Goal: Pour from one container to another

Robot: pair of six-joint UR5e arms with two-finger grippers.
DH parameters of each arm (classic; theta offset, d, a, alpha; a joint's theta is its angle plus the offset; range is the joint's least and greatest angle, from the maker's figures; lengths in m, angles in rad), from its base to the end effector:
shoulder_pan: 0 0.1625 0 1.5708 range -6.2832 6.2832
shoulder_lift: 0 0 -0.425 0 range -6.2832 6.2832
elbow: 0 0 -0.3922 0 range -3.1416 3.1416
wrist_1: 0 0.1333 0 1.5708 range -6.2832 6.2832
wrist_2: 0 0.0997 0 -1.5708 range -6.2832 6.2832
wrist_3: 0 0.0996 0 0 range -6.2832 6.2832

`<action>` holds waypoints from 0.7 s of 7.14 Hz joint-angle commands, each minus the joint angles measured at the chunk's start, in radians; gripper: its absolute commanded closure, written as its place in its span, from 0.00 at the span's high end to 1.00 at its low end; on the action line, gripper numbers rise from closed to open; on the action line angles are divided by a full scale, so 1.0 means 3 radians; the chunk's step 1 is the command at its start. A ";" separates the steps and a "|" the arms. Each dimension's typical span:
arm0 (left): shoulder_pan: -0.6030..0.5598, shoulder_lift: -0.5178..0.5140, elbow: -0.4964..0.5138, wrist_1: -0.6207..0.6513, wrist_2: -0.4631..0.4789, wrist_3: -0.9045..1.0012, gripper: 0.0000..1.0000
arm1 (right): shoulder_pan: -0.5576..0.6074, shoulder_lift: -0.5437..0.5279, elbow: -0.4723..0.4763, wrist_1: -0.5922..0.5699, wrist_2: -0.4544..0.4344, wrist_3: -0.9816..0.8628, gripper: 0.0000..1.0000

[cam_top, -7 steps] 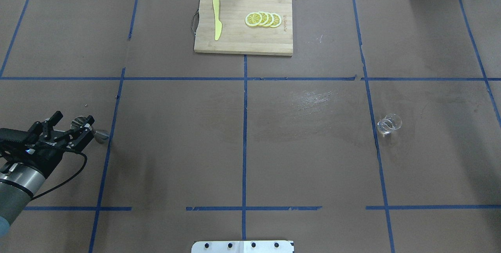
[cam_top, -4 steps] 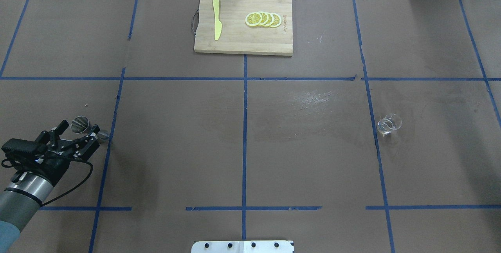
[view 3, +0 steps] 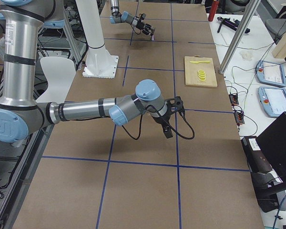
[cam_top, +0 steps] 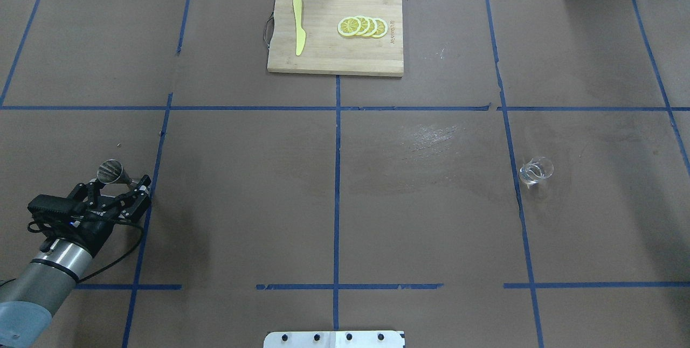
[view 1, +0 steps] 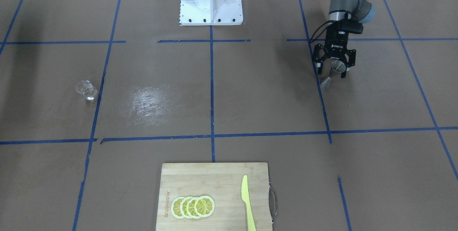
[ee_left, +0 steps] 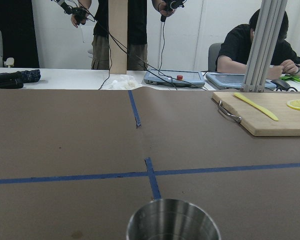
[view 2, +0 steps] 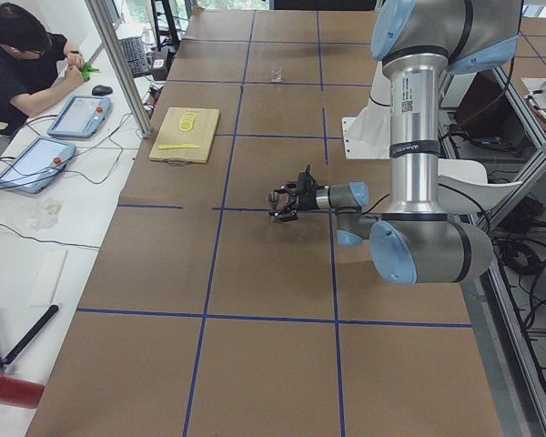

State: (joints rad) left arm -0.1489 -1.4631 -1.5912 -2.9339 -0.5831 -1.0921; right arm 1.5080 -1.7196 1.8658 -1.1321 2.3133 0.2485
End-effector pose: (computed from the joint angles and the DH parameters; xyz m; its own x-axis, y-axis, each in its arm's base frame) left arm 0.3897 -0.2773 0.5398 0.6566 0.1580 -0.7375 0.6411 0.3980 0.6561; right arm 0.0377 -0.4519 0.5318 0.7029 -0.2013 0.6822 -0.1244 0.9096 0.3965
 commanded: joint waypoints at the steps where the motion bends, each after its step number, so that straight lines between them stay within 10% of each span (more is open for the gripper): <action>1: -0.0005 -0.0016 0.0037 -0.0012 0.0001 -0.0005 0.78 | 0.0000 0.0000 -0.0001 0.0000 0.0000 -0.0005 1.00; 5: -0.0010 -0.0001 0.0114 -0.0181 0.0001 -0.0092 0.55 | 0.0000 0.0005 0.0004 0.0000 0.0000 -0.0005 1.00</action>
State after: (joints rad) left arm -0.1513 -1.4652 -1.5567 -2.9779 -0.5829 -1.1187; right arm 1.5079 -1.7186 1.8668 -1.1321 2.3132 0.2480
